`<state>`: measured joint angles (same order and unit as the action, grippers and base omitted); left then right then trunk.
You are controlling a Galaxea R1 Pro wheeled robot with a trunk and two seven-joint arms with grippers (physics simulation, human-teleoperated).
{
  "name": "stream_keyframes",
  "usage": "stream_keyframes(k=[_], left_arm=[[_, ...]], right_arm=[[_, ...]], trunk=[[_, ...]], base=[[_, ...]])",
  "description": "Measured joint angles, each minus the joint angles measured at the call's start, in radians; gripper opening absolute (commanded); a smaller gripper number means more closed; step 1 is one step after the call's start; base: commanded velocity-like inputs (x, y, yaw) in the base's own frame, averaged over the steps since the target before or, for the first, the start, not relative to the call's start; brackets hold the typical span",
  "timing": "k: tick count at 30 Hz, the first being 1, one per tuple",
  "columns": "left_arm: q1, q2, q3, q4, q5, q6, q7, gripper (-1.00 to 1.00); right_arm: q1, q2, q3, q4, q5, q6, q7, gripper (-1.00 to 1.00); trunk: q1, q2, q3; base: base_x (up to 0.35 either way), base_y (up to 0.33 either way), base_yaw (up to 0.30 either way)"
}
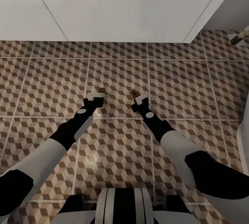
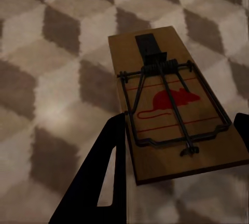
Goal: Take the four mousetraps from the cabinet in the bathroom and place them on the bathroom floor. Make sure all four end up on the same floor surface, and ensure that at least two of them are either under or directly next to the same bathroom sink.
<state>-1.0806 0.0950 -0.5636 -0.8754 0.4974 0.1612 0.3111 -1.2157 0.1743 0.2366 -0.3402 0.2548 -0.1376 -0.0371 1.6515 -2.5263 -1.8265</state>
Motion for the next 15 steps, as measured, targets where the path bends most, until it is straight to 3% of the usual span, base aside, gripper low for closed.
stream_keyframes(k=[12, 15], left_arm=[[0.001, 0.000, -0.001, -0.012, 0.000, 0.001, 0.003, -1.00], [0.002, 0.000, -0.002, -0.014, 0.000, 0.001, 0.030, -1.00]], right_arm=[[0.000, 0.000, 0.000, -0.001, 0.002, -0.045, -0.003, -1.00], [0.000, 0.000, 0.000, -0.003, 0.005, -0.047, -0.012, -1.00]], trunk=[[0.004, -0.002, -0.006], [0.004, -0.002, -0.006]], base=[[0.000, 0.000, 0.000], [0.000, 0.000, 0.000]])
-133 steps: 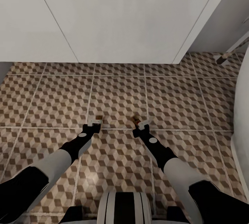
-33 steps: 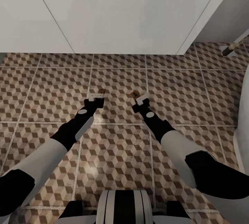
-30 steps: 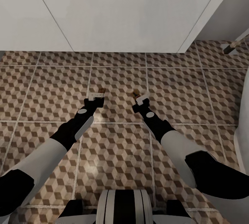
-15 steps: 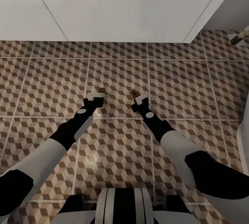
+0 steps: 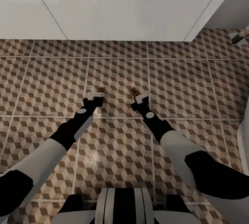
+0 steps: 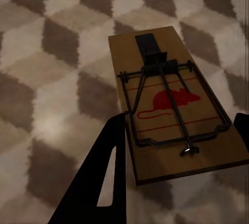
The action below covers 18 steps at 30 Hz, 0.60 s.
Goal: Take the four mousetraps from the cabinet in the bathroom and place them on the bathroom floor. Make sure all four end up on the same floor surface, and ensure that at least two of them are either under or directly next to the same bathroom sink.
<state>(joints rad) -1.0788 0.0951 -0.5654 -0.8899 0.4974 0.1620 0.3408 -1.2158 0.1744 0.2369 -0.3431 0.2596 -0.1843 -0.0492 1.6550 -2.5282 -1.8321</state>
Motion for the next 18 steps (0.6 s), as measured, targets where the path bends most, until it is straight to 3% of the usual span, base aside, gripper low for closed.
stream_keyframes(k=[5, 9, 13, 18], left_arm=[[0.003, -0.005, -0.029, -0.002, 0.000, -0.007, 0.135, -1.00], [0.004, -0.008, -0.067, -0.004, 0.002, -0.014, 0.253, -1.00], [0.004, -0.006, -0.075, -0.005, 0.003, -0.016, 0.277, -1.00], [0.005, 0.007, -0.077, -0.023, 0.002, -0.026, 0.278, -1.00]], right_arm=[[0.000, 0.000, -0.002, -0.002, 0.001, -0.020, -0.040, -1.00], [0.000, 0.000, -0.002, -0.002, 0.001, -0.055, -0.132, -1.00], [0.000, 0.000, -0.003, 0.000, -0.003, -0.102, -0.172, -1.00], [0.000, 0.000, -0.002, 0.001, -0.004, -0.140, -0.175, -1.00]], trunk=[[0.000, 0.000, 0.000], [0.000, 0.000, 0.000], [0.000, 0.000, 0.000], [0.000, 0.000, 0.000]], base=[[0.000, 0.000, 0.000], [0.000, 0.000, 0.000], [0.000, 0.000, 0.000], [0.000, 0.000, 0.000]])
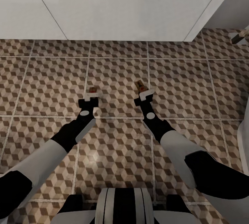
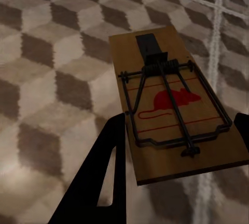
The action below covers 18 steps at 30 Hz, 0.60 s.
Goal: Take the four mousetraps from the cabinet in the bathroom and place them on the bathroom floor. Make sure all four end up on the same floor surface, and ensure that at least two of them are either under or directly next to the same bathroom sink.
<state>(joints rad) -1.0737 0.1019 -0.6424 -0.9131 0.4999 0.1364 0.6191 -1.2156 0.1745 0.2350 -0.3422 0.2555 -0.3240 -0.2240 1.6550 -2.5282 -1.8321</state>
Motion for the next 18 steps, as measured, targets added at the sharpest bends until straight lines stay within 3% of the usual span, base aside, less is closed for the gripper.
stream_keyframes(k=[7, 18], left_arm=[[0.004, 0.020, -0.045, -0.001, 0.000, -0.098, -0.004, -1.00], [0.006, 0.022, -0.056, 0.004, -0.001, -0.110, -0.004, -1.00]], right_arm=[[0.001, 0.000, 0.000, 0.003, -0.001, -0.038, 0.024, -1.00], [0.005, 0.000, 0.001, 0.014, -0.001, -0.071, 0.029, -1.00]], trunk=[[0.000, 0.000, 0.000], [0.000, 0.000, 0.000]], base=[[0.000, 0.000, 0.000], [0.000, 0.000, 0.000]])
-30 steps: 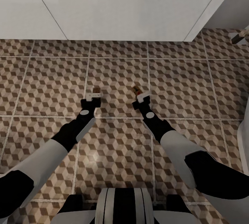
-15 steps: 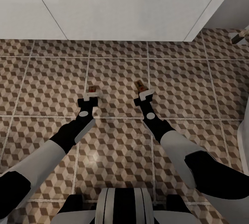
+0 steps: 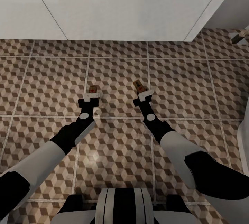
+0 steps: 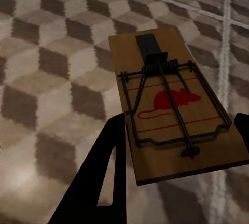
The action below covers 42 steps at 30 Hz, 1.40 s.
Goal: Take the four mousetraps from the cabinet in the bathroom and place them on the bathroom floor. Make sure all four end up on the same floor surface, and ensure that at least two of them are either under or directly next to the same bathroom sink.
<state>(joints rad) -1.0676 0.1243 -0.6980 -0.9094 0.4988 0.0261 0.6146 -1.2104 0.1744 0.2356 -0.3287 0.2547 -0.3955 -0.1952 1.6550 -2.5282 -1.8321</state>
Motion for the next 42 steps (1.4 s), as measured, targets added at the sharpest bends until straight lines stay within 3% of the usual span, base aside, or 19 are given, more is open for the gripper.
stream_keyframes(k=[10, 16, 23, 26, 32, 42], left_arm=[[0.001, -0.001, 0.001, 0.001, 0.001, 0.002, -0.002, -1.00], [0.001, -0.003, 0.011, 0.003, 0.002, 0.010, -0.046, -1.00], [0.000, -0.010, 0.040, 0.005, 0.002, 0.083, -0.082, -1.00], [-0.001, -0.019, 0.076, 0.000, 0.001, 0.152, -0.098, -1.00], [-0.003, -0.035, 0.132, -0.002, -0.003, 0.202, -0.131, -1.00], [-0.004, -0.018, 0.135, -0.003, -0.004, 0.211, -0.139, -1.00]], right_arm=[[0.001, 0.000, 0.000, 0.000, 0.000, 0.022, 0.001, -1.00], [0.000, 0.000, -0.001, -0.003, 0.000, 0.099, 0.002, -1.00], [-0.001, 0.000, -0.002, -0.015, 0.001, 0.167, 0.002, -1.00], [-0.002, 0.000, -0.003, -0.021, 0.002, 0.214, 0.003, -1.00], [-0.005, 0.000, -0.002, -0.065, 0.002, 0.274, 0.003, -1.00], [-0.004, 0.000, -0.003, -0.095, 0.001, 0.298, 0.042, -1.00]], trunk=[[0.000, 0.000, 0.000], [0.000, 0.000, 0.000], [0.000, 0.000, 0.000], [0.000, 0.000, 0.000], [0.000, 0.000, 0.000], [0.000, 0.000, 0.000]], base=[[0.000, 0.000, 0.000], [0.000, 0.000, 0.000], [0.000, 0.000, 0.000], [0.000, 0.000, 0.000], [0.000, 0.000, 0.000], [0.000, 0.000, 0.000]])
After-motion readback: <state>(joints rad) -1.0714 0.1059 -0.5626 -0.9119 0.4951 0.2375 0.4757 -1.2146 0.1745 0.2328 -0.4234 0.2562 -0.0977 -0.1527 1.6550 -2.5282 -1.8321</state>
